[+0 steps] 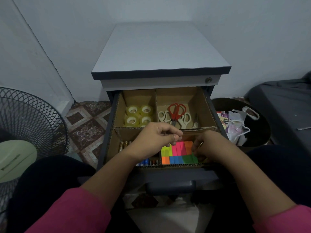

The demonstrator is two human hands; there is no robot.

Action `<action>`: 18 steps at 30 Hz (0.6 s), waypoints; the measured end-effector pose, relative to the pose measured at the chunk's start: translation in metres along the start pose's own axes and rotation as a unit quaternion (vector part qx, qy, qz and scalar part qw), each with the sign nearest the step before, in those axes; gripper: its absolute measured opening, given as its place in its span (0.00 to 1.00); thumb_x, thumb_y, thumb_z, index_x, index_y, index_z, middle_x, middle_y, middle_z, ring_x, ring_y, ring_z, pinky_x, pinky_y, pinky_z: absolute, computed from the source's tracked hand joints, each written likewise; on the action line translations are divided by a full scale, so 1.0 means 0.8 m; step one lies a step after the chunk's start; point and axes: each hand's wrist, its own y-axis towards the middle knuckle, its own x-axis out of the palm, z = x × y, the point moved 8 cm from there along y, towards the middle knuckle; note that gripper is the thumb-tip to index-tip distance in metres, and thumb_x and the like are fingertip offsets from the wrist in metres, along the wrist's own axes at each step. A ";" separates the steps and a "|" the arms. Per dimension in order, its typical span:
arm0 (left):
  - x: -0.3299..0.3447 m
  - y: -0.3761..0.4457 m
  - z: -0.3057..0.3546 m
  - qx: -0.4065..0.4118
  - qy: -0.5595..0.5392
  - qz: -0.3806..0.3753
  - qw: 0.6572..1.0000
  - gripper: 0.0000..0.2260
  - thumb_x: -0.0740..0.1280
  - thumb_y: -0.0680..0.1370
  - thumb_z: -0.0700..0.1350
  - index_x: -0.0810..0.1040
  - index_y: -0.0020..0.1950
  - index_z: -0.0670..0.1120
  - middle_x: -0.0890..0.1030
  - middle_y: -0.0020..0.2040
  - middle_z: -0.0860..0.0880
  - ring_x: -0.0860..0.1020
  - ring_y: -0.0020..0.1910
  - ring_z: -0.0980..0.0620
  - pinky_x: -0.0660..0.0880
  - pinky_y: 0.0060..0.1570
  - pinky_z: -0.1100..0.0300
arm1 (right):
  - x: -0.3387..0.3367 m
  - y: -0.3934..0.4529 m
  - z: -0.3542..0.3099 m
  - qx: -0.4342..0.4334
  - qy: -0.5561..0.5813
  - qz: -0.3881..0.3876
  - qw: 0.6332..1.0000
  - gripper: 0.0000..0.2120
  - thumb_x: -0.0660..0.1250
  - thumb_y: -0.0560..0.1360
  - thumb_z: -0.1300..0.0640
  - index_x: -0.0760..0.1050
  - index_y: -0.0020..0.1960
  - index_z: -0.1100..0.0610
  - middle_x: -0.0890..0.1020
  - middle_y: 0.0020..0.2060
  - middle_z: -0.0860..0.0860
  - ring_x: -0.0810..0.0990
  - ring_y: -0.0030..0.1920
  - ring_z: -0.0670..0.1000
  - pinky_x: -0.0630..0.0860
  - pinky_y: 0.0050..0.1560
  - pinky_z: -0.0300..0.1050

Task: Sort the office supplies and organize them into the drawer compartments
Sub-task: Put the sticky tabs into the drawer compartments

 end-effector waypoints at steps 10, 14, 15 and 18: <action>0.055 -0.007 0.006 0.108 0.446 -0.125 0.879 0.16 0.59 0.79 0.37 0.79 0.61 0.52 0.77 0.56 0.50 0.69 0.57 0.52 0.69 0.59 0.55 | -0.006 -0.007 -0.004 -0.041 -0.119 0.027 0.992 0.13 0.74 0.68 0.59 0.78 0.51 0.48 0.78 0.54 0.50 0.78 0.53 0.50 0.76 0.52 0.42; 0.067 -0.003 0.005 0.106 0.511 -0.169 0.836 0.20 0.59 0.80 0.37 0.75 0.66 0.57 0.69 0.50 0.53 0.64 0.55 0.52 0.63 0.53 0.60 | 0.000 -0.005 -0.006 -0.065 -0.129 0.045 0.988 0.13 0.76 0.66 0.55 0.75 0.46 0.45 0.78 0.50 0.48 0.77 0.49 0.49 0.75 0.49 0.41; 0.069 -0.001 0.005 0.104 0.516 -0.175 0.832 0.20 0.59 0.80 0.37 0.76 0.66 0.58 0.67 0.49 0.53 0.64 0.54 0.52 0.62 0.52 0.60 | 0.000 -0.003 -0.006 -0.069 -0.133 0.047 0.988 0.12 0.76 0.66 0.55 0.75 0.45 0.45 0.77 0.49 0.48 0.77 0.49 0.49 0.75 0.50 0.41; 0.072 0.004 0.005 0.100 0.522 -0.190 0.826 0.20 0.60 0.80 0.38 0.76 0.65 0.60 0.64 0.47 0.53 0.62 0.51 0.52 0.61 0.51 0.60 | 0.002 -0.001 -0.006 -0.078 -0.145 0.047 0.985 0.09 0.74 0.68 0.55 0.77 0.45 0.46 0.78 0.47 0.48 0.77 0.48 0.49 0.75 0.50 0.41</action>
